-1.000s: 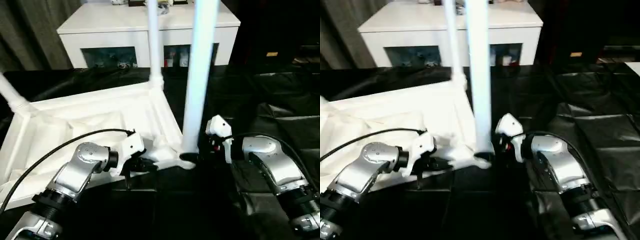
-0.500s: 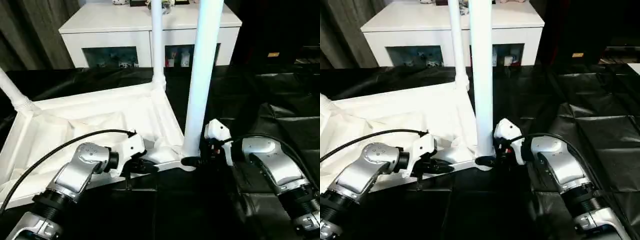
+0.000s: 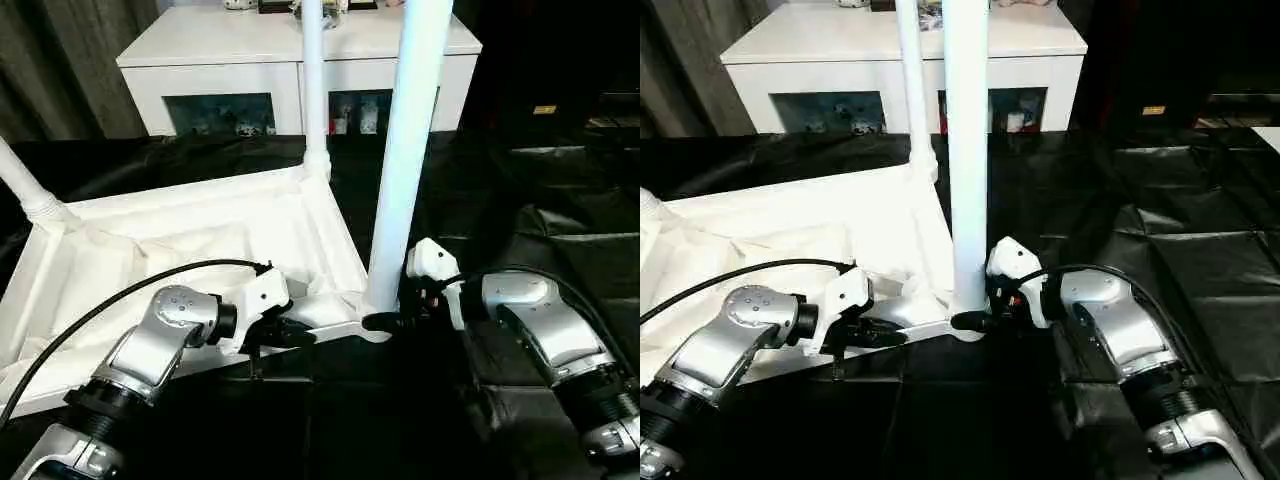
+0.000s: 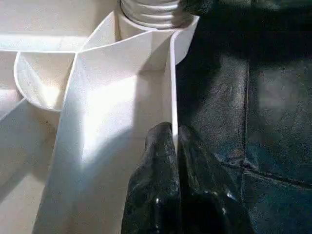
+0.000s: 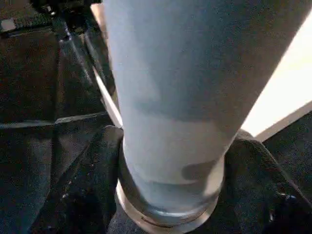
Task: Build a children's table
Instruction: Rotate leg to tighten
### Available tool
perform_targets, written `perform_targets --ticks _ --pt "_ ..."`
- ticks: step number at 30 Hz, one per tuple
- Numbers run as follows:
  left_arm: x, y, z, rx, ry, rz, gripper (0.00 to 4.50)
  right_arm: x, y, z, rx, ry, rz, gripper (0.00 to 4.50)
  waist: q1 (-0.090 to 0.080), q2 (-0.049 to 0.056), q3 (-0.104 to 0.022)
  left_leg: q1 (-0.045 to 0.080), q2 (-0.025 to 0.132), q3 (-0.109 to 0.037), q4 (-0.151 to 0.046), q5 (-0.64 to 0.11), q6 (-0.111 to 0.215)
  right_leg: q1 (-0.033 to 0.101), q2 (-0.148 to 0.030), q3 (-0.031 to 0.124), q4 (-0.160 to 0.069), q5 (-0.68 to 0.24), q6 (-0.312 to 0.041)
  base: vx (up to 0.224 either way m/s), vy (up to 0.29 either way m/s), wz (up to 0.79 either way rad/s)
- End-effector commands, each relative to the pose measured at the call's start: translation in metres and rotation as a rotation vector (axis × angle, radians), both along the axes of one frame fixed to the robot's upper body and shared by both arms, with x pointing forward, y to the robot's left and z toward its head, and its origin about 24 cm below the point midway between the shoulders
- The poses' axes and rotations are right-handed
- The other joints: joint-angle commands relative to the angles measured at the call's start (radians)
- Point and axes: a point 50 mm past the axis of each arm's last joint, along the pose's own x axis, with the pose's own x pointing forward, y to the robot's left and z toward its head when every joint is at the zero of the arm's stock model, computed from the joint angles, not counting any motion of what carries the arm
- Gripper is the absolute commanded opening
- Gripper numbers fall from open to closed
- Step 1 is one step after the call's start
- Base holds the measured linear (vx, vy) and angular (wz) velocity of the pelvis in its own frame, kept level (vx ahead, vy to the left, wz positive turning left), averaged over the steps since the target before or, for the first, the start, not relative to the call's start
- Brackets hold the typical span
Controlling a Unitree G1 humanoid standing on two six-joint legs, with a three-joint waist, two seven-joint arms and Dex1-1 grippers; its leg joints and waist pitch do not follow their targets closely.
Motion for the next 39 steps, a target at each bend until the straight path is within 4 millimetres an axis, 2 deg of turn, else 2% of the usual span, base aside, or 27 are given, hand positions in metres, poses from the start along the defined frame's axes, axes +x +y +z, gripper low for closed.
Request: perform_targets --ticks 1,2,6,8,9,12,14,15,16,17,19,20,22,24,27,30,31,32,34,36,37,39 --pt "0.007 -0.006 0.005 -0.022 -0.042 0.028 0.0 0.01 -0.001 -0.009 -0.013 0.012 -0.148 2.67 -0.004 -0.012 -0.056 0.012 0.061 -0.031 -0.074 -0.183 0.058 0.043 -0.068 0.041 -0.071 -0.18 -0.269 0.0 0.0 0.0" --pt "0.008 -0.007 0.005 -0.023 -0.044 0.035 0.0 0.011 -0.001 -0.009 -0.009 0.012 -0.159 2.67 -0.008 -0.012 -0.054 0.013 0.06 -0.033 -0.078 -0.212 0.041 0.044 -0.068 0.04 -0.076 -0.228 -0.256 0.0 0.0 0.0" --pt "0.023 -0.013 0.007 -0.037 -0.088 0.184 0.0 0.026 0.004 -0.009 0.048 -0.006 -0.364 2.67 -0.019 -0.011 -0.054 0.018 0.058 -0.036 -0.081 -0.25 0.005 0.041 -0.068 0.042 -0.081 -0.279 -0.237 0.0 0.0 0.0" --pt "0.032 -0.019 0.007 -0.036 -0.096 0.271 0.0 0.033 0.008 -0.01 0.078 0.005 -0.492 2.67 -0.021 -0.01 -0.056 0.017 0.057 -0.036 -0.08 -0.238 0.004 0.041 -0.068 0.043 -0.081 -0.26 -0.232 0.0 0.0 0.0" --pt "0.036 -0.023 0.007 -0.033 -0.101 0.317 0.0 0.036 0.011 -0.012 0.084 0.015 -0.557 2.67 -0.025 -0.012 -0.057 0.015 0.056 -0.035 -0.08 -0.234 0.004 0.042 -0.067 0.044 -0.079 -0.253 -0.234 0.0 0.0 0.0" --pt "0.048 -0.038 0.007 -0.021 -0.104 0.455 0.0 0.043 0.021 -0.021 0.076 0.04 -0.747 2.67 -0.026 -0.008 -0.061 0.015 0.054 -0.032 -0.075 -0.194 0.006 0.042 -0.068 0.045 -0.079 -0.206 -0.245 0.0 0.0 0.0" --pt "0.053 -0.047 0.005 -0.008 -0.099 0.507 0.0 0.044 0.028 -0.027 0.048 0.042 -0.811 2.67 -0.024 -0.008 -0.063 0.016 0.052 -0.032 -0.074 -0.176 0.004 0.041 -0.066 0.043 -0.078 -0.18 -0.248 0.0 0.0 0.0" --pt "0.053 -0.049 0.005 -0.004 -0.1 0.515 0.0 0.044 0.03 -0.027 0.04 0.039 -0.822 2.67 -0.022 -0.008 -0.066 0.014 0.052 -0.033 -0.073 -0.155 0.011 0.046 -0.066 0.042 -0.073 -0.143 -0.252 0.0 0.0 0.0" --pt "0.055 -0.054 0.005 0.011 -0.105 0.528 0.0 0.045 0.035 -0.03 0.016 0.027 -0.845 2.67 -0.021 -0.005 -0.068 0.012 0.053 -0.034 -0.071 -0.132 0.018 0.048 -0.066 0.04 -0.069 -0.096 -0.258 0.0 0.0 0.0" --pt "0.055 -0.057 0.004 0.022 -0.103 0.526 0.0 0.044 0.042 -0.03 0.036 0.04 -0.836 2.67 -0.019 -0.005 -0.069 0.011 0.051 -0.033 -0.069 -0.115 0.033 0.049 -0.066 0.04 -0.066 -0.059 -0.265 0.0 0.0 0.0" --pt "0.054 -0.063 0.004 0.03 -0.101 0.516 0.0 0.044 0.054 -0.028 0.071 0.045 -0.796 2.67 -0.016 -0.006 -0.069 0.009 0.052 -0.033 -0.068 -0.109 0.053 0.051 -0.069 0.039 -0.066 -0.047 -0.27 0.0 0.0 0.0" --pt "0.054 -0.065 0.005 0.021 -0.104 0.501 0.0 0.044 0.06 -0.024 0.084 0.014 -0.75 3.01 -0.015 -0.002 -0.067 0.009 0.052 -0.032 -0.068 -0.122 0.057 0.05 -0.069 0.038 -0.068 -0.063 -0.27 0.0 0.0 0.0" --pt "0.053 -0.065 0.005 0.016 -0.108 0.479 0.0 0.044 0.06 -0.02 0.092 -0.011 -0.728 3.39 -0.017 -0.004 -0.066 0.011 0.054 -0.033 -0.071 -0.149 0.051 0.05 -0.069 0.038 -0.072 -0.095 -0.265 0.0 0.0 0.0" --pt "0.05 -0.062 0.006 0.01 -0.108 0.439 0.0 0.045 0.056 -0.016 0.103 -0.029 -0.703 3.39 -0.018 -0.003 -0.065 0.011 0.054 -0.034 -0.074 -0.172 0.045 0.05 -0.068 0.038 -0.074 -0.12 -0.259 0.0 0.0 0.0" --pt "0.043 -0.055 0.004 0.01 -0.087 0.358 0.0 0.046 0.047 -0.009 0.118 -0.044 -0.63 3.72 -0.024 -0.005 -0.064 0.008 0.055 -0.037 -0.075 -0.181 0.04 0.054 -0.07 0.038 -0.073 -0.126 -0.256 0.0 0.0 0.0" --pt "0.033 -0.047 0.001 0.027 -0.049 0.267 0.0 0.037 0.041 -0.002 0.128 -0.04 -0.452 3.86 -0.023 -0.006 -0.065 0.005 0.058 -0.035 -0.071 -0.158 0.066 0.058 -0.072 0.039 -0.068 -0.083 -0.268 0.0 0.0 0.0" --pt "0.026 -0.043 0.0 0.016 -0.03 0.204 0.0 0.028 0.033 0.0 0.087 -0.082 -0.306 3.86 -0.019 -0.005 -0.067 0.009 0.059 -0.034 -0.068 -0.143 0.076 0.055 -0.069 0.038 -0.064 -0.057 -0.275 0.0 0.0 0.0" --pt "0.02 -0.04 0.001 -0.004 -0.034 0.138 0.0 0.022 0.026 0.002 0.067 -0.092 -0.235 3.86 -0.015 -0.005 -0.067 0.009 0.061 -0.032 -0.067 -0.131 0.088 0.054 -0.068 0.038 -0.062 -0.034 -0.278 0.0 0.0 0.0" --pt "0.015 -0.039 0.003 -0.022 -0.041 0.078 0.0 0.017 0.021 0.002 0.053 -0.092 -0.184 3.86 -0.011 -0.005 -0.065 0.006 0.062 -0.032 -0.067 -0.13 0.103 0.055 -0.069 0.038 -0.062 -0.028 -0.281 0.0 0.0 0.0" --pt "0.003 -0.029 0.004 -0.026 -0.003 -0.012 0.0 0.01 0.007 0.006 0.041 -0.09 -0.107 3.86 -0.008 -0.004 -0.062 0.01 0.066 -0.032 -0.071 -0.167 0.096 0.051 -0.07 0.037 -0.066 -0.087 -0.286 0.0 0.0 0.0" --pt "0.002 -0.028 0.004 -0.025 -0.002 -0.015 0.0 0.01 0.006 0.006 0.04 -0.09 -0.103 3.86 -0.008 -0.003 -0.061 0.01 0.068 -0.033 -0.072 -0.174 0.091 0.051 -0.071 0.037 -0.066 -0.104 -0.283 0.0 0.0 0.0" --pt "0.001 -0.024 0.005 -0.019 0.0 -0.028 0.0 0.007 0.0 0.007 0.031 -0.083 -0.073 3.86 -0.004 0.0 -0.059 0.019 0.068 -0.03 -0.075 -0.209 0.072 0.044 -0.066 0.038 -0.072 -0.154 -0.28 0.0 0.0 0.0"
